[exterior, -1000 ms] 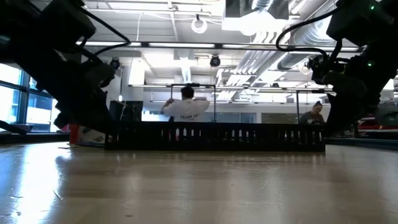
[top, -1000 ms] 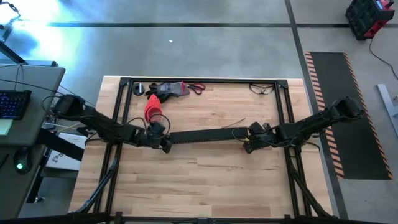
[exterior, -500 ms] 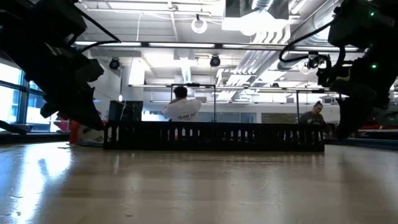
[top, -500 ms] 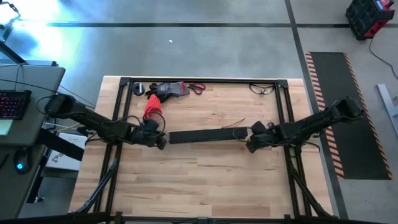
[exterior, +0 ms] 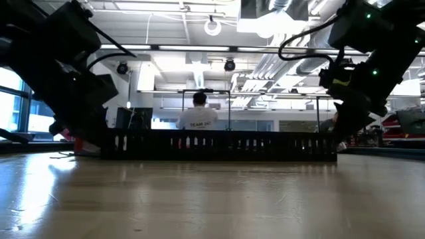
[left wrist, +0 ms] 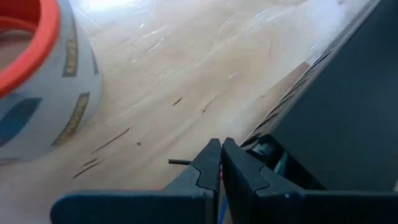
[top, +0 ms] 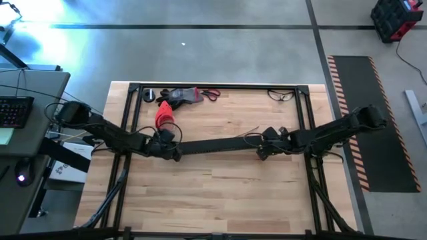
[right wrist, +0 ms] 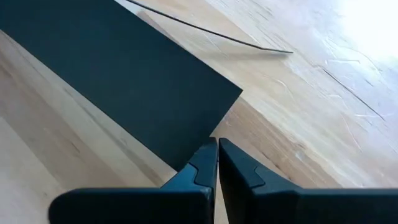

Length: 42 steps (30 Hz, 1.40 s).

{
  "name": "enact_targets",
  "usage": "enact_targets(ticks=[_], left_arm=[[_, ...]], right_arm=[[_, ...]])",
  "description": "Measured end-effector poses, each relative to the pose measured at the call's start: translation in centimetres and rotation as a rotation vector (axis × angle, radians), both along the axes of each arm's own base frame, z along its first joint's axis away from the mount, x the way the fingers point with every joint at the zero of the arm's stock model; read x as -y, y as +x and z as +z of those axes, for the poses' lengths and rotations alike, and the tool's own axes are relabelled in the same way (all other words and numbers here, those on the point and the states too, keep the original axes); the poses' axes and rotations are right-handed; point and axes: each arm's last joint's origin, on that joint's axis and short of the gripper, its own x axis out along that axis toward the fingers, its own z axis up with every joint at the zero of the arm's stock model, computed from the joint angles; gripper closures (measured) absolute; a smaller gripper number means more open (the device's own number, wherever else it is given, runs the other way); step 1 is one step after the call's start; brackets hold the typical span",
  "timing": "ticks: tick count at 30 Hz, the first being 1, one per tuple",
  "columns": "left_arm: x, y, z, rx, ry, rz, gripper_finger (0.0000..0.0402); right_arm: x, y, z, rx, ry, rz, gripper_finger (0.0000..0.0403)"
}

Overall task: Ziptie cables
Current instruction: Close the black cable duct, then return to Home Position

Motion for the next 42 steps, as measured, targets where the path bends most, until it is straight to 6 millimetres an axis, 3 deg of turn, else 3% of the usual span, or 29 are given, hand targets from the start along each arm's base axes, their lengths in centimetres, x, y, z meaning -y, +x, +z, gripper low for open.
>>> enact_targets(ticks=[8,13,24,32,37,42], left_arm=[[0.0,0.0,-0.4,-0.028,0.014,-0.004,0.0402],[-0.1,-0.5,0.0,-0.048,0.005,-0.008,0.0402],[-0.2,-0.6,0.1,-0.058,0.036,-0.015,0.0402],[-0.1,-0.5,0.3,-0.052,0.048,-0.024,0.0402],[0.2,-0.3,1.7,-0.118,0.064,-0.04,0.0402],[0.4,-0.8,4.8,-0.12,0.102,-0.043,0.0402]], right_arm=[[-0.2,0.6,0.4,0.029,-0.02,0.063,0.0403],[0.2,0.1,0.8,-0.049,-0.054,0.01,0.0403],[0.1,0.6,0.8,-0.017,-0.051,0.016,0.0403],[-1.0,1.1,0.6,0.022,0.0,0.07,0.0403],[-1.3,0.4,1.1,0.026,-0.063,0.061,0.0403],[-1.7,-0.6,2.5,0.067,-0.089,0.096,0.0403]])
